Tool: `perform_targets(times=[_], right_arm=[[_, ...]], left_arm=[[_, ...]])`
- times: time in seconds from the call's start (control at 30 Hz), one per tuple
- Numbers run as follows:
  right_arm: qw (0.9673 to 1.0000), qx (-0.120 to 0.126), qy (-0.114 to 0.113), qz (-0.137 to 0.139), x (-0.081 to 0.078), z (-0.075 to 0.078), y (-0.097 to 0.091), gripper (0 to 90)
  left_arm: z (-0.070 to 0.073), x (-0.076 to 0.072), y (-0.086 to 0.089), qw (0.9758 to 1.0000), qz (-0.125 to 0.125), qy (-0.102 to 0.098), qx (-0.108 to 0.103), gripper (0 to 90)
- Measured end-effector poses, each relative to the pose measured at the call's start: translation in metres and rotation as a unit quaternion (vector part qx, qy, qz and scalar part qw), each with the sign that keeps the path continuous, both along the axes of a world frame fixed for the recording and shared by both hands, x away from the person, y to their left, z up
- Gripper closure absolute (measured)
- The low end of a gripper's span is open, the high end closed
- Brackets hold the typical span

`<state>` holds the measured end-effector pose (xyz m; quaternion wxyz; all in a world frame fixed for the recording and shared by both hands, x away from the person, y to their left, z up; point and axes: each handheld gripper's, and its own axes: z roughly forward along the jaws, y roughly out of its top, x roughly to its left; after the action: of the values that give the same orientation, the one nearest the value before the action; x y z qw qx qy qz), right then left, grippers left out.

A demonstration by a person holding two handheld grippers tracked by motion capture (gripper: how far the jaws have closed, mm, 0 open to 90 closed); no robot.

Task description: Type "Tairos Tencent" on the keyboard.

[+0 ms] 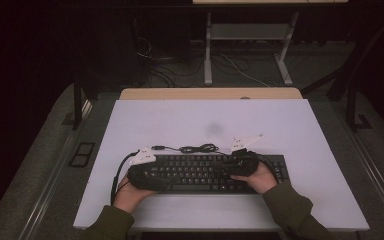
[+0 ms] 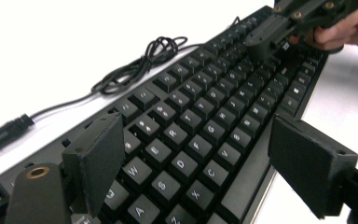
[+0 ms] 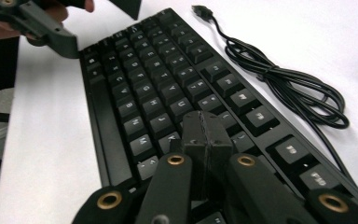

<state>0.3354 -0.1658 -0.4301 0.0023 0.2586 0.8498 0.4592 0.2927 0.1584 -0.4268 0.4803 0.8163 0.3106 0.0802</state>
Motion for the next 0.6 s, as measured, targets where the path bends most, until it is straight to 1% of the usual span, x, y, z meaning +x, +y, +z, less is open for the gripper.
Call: perform_targets(times=[0.1, 0.4, 0.6], right_arm=[[1.0000, -0.004, 0.001, -0.005, 0.002, 0.000, 0.000, 89.4], [0.9997, -0.026, 0.004, -0.003, 0.005, -0.005, 0.009, 89.3], [0.9995, -0.032, 0.006, -0.001, 0.006, -0.007, 0.012, 89.3]], left_arm=[[-0.001, -0.001, -0.001, 1.0000, -0.002, -0.001, 0.006, 17.6], [-0.002, -0.001, -0.002, 1.0000, -0.004, -0.001, 0.005, 17.6], [-0.003, 0.000, -0.001, 1.0000, -0.005, 0.000, 0.006, 17.6]])
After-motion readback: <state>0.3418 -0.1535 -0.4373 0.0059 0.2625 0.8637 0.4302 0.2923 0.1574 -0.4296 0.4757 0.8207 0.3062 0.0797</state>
